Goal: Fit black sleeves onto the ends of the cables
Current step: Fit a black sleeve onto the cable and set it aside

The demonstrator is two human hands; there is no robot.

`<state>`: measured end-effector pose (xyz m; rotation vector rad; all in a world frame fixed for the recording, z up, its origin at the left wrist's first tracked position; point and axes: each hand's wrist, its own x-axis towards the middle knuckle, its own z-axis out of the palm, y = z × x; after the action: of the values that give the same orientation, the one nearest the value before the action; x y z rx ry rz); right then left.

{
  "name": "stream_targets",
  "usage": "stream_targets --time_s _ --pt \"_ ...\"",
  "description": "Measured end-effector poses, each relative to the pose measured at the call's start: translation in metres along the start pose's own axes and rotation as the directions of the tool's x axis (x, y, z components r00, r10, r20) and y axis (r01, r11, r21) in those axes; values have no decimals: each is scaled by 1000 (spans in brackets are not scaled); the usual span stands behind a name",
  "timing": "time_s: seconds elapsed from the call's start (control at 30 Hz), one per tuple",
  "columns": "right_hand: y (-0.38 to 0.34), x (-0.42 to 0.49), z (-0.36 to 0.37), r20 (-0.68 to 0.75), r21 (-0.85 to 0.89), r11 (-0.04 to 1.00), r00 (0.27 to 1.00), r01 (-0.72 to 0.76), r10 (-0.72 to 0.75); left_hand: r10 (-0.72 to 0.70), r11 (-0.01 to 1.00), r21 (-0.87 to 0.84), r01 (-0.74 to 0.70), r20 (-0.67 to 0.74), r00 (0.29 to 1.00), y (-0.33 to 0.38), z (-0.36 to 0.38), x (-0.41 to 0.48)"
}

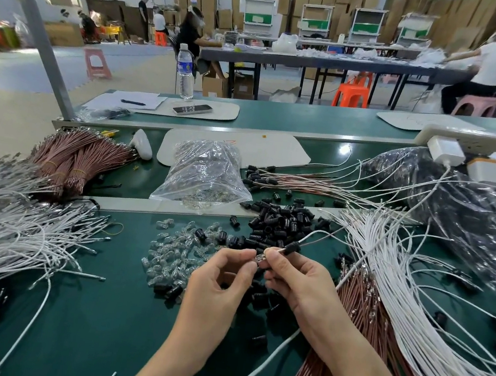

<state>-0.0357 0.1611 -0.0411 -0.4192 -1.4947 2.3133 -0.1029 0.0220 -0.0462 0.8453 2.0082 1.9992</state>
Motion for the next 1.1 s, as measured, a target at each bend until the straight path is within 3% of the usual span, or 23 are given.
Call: stream_targets --time_s 0.53,0.67,0.8,1.1 --pt "-1 -2 4 -4 33 999 1000 -17 18 41 997 -59 -40 18 999 -1 -2 1" --pt "-2 0 3 9 61 997 999 -48 48 148 983 103 -151 34 988 -4 -5 3" --pt "-1 0 2 25 56 996 998 -64 63 279 903 321 -285 65 958 -6 -8 4" --pt "-5 -3 7 41 94 992 995 -89 86 360 839 420 -346 48 932 -5 -9 3"
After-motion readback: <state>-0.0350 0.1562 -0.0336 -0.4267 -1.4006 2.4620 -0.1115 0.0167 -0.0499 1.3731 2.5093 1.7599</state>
